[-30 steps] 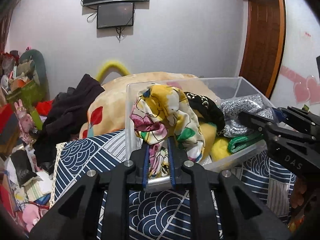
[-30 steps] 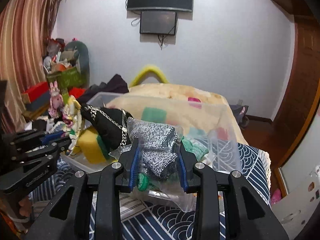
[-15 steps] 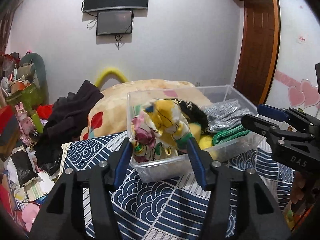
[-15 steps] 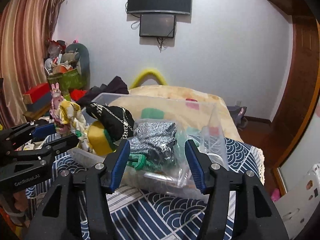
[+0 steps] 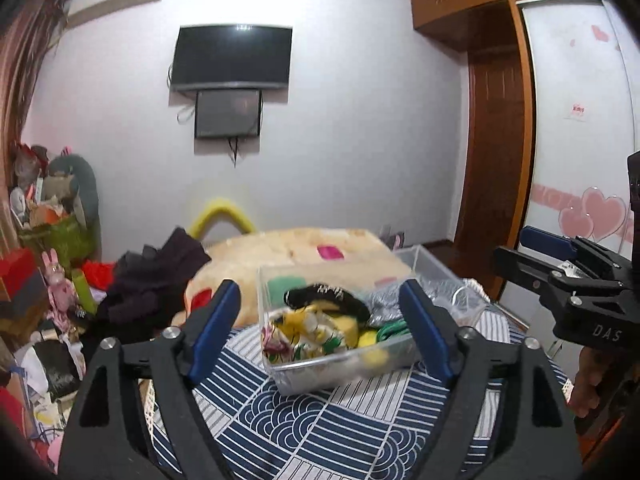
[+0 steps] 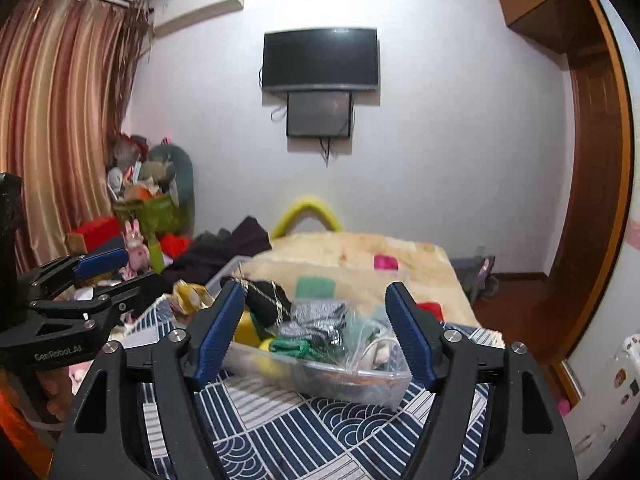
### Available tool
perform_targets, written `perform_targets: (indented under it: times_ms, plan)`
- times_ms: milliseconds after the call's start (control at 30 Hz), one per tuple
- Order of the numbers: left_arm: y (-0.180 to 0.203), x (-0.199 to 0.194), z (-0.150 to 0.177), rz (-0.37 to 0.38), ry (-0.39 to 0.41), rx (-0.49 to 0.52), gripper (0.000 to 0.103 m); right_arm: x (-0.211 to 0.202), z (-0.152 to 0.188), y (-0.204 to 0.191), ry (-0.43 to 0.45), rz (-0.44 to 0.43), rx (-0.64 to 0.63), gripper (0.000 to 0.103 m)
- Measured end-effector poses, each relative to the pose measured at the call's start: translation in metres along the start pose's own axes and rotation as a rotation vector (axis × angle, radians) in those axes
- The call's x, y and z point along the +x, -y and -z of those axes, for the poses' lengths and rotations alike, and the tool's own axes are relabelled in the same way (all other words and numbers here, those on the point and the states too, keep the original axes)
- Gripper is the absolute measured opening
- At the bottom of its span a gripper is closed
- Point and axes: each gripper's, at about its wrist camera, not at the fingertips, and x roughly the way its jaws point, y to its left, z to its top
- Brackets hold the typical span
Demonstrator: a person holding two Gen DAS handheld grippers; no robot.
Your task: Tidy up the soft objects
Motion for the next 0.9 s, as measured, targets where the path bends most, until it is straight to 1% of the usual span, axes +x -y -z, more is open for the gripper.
perform_targets:
  times_ms: [33,100,133,167,300,433,900]
  plan:
    - [0.001,-0.003,-0.001,0.001,0.008,0.000,0.090,-0.003,-0.001,-0.001,0.011,-0.002,0.001,0.077]
    - [0.003,-0.012,-0.004,0.007,0.029,-0.006,0.095,-0.009,-0.003,-0.003,0.035,-0.004,0.003,0.082]
    - [0.003,-0.016,-0.004,0.010,0.036,-0.009,0.099,-0.011,-0.004,-0.004,0.045,-0.002,0.001,0.083]
    - [0.003,-0.020,-0.005,0.011,0.046,-0.012,0.101,-0.014,-0.004,-0.006,0.053,-0.001,0.000,0.084]
    - [0.005,-0.028,-0.006,0.010,0.065,-0.014,0.102,-0.019,-0.003,-0.012,0.076,-0.002,-0.002,0.092]
    - [0.007,-0.031,-0.004,0.008,0.068,-0.019,0.103,-0.025,0.002,-0.014,0.098,0.005,0.004,0.101]
    - [0.004,-0.032,-0.001,0.002,0.069,-0.029,0.103,-0.030,0.010,-0.010,0.106,0.019,0.029,0.102]
